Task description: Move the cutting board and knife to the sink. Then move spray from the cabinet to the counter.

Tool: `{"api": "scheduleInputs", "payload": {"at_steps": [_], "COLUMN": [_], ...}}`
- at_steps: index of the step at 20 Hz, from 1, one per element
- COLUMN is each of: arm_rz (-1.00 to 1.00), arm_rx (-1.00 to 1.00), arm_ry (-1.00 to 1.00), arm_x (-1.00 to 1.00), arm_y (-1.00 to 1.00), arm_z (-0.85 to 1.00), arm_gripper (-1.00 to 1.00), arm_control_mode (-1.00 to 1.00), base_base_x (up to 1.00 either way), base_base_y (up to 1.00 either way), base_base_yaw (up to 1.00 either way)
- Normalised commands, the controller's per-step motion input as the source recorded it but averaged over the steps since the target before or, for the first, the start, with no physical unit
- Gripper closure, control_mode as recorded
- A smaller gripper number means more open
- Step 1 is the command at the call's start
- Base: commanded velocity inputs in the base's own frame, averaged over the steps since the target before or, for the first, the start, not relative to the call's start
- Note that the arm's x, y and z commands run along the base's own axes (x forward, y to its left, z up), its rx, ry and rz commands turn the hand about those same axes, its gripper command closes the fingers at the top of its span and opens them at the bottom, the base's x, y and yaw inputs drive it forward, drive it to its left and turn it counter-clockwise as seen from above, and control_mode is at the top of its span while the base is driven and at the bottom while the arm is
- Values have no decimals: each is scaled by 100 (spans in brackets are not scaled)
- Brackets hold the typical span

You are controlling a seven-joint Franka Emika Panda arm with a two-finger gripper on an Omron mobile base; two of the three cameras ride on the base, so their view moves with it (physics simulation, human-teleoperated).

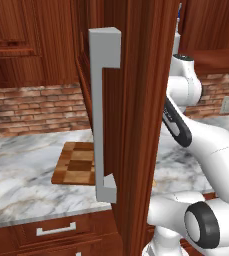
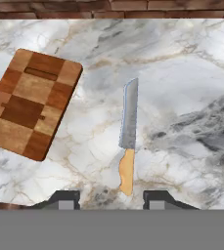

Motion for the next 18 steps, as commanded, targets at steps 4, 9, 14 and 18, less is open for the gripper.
{"api": "scheduleInputs", "payload": {"at_steps": [4, 9, 14, 18], "arm_rz": [0, 0, 0, 0], "arm_rx": [0, -4, 0, 0], "arm_ry": [0, 4, 9, 8], "arm_x": [-8, -13, -3, 0], "arm_y": [-2, 0, 0, -2], "arm_z": [-22, -70, -88, -85], "arm_gripper": [-100, -100, -100, -100], "arm_control_mode": [-100, -100, -100, -100], "base_base_x": [0, 0, 0, 0], "base_base_y": [0, 0, 0, 0], "base_base_yaw": [0, 0, 0, 0]}}
